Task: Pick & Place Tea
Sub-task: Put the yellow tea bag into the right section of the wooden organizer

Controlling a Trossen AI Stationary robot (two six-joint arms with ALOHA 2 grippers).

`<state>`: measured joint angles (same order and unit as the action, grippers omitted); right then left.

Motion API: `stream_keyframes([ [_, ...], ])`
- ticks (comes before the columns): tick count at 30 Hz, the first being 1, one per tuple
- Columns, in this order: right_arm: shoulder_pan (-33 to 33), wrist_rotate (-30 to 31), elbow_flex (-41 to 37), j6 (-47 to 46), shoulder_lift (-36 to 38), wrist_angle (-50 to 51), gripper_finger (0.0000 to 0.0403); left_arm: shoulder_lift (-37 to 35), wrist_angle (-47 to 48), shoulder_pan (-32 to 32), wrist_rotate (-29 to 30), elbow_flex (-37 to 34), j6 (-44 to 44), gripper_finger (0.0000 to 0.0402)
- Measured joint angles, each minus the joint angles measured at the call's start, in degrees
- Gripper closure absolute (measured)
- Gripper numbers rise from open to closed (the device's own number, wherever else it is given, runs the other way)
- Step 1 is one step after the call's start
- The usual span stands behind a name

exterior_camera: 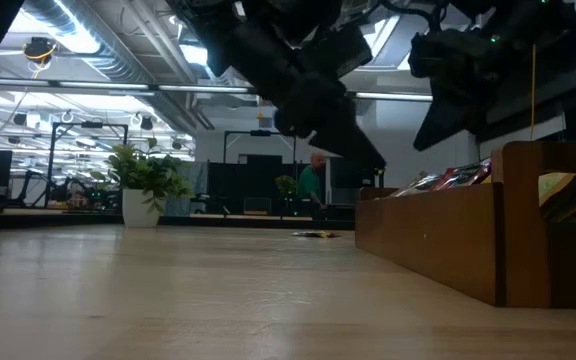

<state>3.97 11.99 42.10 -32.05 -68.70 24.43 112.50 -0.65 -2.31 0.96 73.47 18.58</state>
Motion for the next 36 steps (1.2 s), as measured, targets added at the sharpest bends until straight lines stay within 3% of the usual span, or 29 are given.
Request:
stream_keyframes([
  [7,0.02,-0.07,-0.15,0.65,0.56,1.99,0.0398,-3.62,3.72,3.93,-9.04,-2.52,-5.38,0.0399],
  [15,0.00,0.01,-0.17,2.84,0.56,-0.97,0.0389,-14.20,-5.64,9.32,-2.61,-17.22,-14.18,0.0399],
  [19,-0.24,3.71,-0.19,5.57,0.56,-2.52,0.0382,-17.06,-7.14,12.99,-0.91,-21.18,-19.99,0.0399],
  [22,-0.97,6.75,-0.19,7.82,0.56,-4.80,0.0380,-16.40,-6.65,15.68,-0.38,-21.46,-21.88,0.0396],
  [29,-3.20,7.03,-0.19,8.87,0.54,-7.52,0.0380,-9.48,-6.91,19.08,0.52,-17.51,-20.97,0.0398],
  [36,-3.65,7.82,-0.21,8.37,0.54,-7.45,0.0380,-1.13,-7.23,20.55,9.30,-11.83,-18.86,0.0399],
])
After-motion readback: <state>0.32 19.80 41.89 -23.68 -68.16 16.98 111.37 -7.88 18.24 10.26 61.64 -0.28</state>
